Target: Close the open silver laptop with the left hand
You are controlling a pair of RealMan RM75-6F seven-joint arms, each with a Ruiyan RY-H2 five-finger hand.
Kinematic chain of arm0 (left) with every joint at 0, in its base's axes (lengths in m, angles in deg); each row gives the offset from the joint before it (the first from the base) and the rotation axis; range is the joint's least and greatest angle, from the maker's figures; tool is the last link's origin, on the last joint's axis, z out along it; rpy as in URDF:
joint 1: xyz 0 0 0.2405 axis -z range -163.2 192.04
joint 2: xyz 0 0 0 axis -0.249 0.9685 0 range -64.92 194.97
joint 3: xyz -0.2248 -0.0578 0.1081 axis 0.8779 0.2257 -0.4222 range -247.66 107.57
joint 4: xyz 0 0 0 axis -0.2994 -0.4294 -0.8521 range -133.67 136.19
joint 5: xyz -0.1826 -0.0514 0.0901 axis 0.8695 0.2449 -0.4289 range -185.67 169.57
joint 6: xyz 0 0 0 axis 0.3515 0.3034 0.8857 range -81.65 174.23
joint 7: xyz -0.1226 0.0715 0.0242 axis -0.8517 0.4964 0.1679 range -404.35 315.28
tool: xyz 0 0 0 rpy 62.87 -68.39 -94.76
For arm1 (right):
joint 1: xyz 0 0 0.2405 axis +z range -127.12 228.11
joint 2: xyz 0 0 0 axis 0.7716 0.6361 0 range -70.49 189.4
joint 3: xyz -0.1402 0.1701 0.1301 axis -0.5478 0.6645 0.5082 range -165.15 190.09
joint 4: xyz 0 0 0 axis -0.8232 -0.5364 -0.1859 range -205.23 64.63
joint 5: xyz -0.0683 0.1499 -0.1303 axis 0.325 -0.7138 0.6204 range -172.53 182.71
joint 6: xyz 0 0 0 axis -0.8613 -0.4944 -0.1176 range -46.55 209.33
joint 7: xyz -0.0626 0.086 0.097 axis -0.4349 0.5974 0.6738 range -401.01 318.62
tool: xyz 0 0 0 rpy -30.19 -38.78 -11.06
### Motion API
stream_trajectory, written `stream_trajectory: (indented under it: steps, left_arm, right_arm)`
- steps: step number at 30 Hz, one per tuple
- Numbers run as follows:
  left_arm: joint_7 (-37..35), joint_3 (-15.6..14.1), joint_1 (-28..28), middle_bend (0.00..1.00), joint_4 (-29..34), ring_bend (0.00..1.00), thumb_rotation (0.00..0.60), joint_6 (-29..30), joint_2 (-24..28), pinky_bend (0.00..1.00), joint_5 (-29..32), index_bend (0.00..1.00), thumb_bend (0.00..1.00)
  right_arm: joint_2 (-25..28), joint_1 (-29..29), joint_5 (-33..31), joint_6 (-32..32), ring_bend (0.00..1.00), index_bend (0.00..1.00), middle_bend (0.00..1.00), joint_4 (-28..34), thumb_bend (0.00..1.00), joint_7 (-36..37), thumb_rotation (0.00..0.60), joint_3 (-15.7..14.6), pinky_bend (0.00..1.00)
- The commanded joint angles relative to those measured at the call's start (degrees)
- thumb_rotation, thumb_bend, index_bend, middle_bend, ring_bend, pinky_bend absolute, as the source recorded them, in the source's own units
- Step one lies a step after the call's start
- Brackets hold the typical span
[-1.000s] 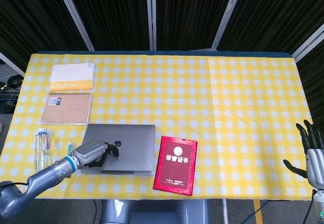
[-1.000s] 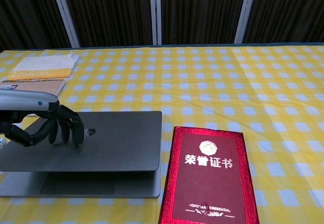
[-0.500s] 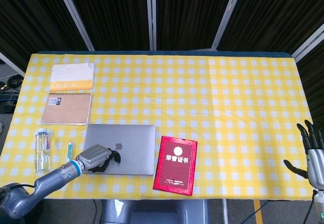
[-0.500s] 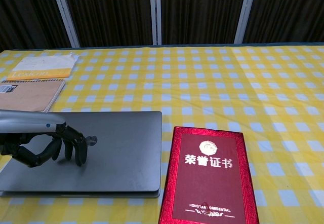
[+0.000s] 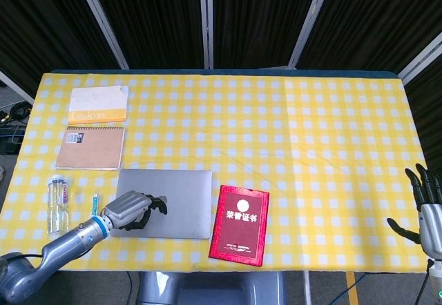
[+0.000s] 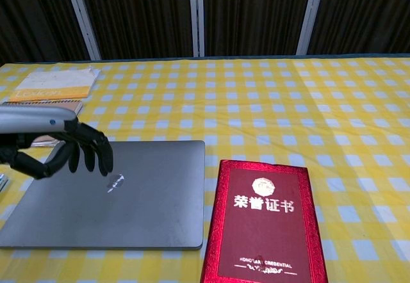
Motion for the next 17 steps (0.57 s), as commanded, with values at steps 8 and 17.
stream_trajectory:
  steps: [8,17]
  left_arm:
    - [30.4,3.2,-20.85,0.0,1.74,0.0,0.6,39.16,-2.4,0.0,3.9,0.0,0.0]
    - [30.97,0.2,-29.4,0.0,0.0,0.0,0.6,48.13,-6.27,0.0,3.18,0.0,0.0]
  right_arm:
    - [-0.01,-0.19,0.54,-0.35,0.0,0.02,0.0,0.4,0.0,-0.19,0.6,-0.24,0.0]
    - [0.39,-0.52,1.26,-1.0,0.0,0.0,0.0,0.59,0.0,0.73,0.6,-0.41,0.0]
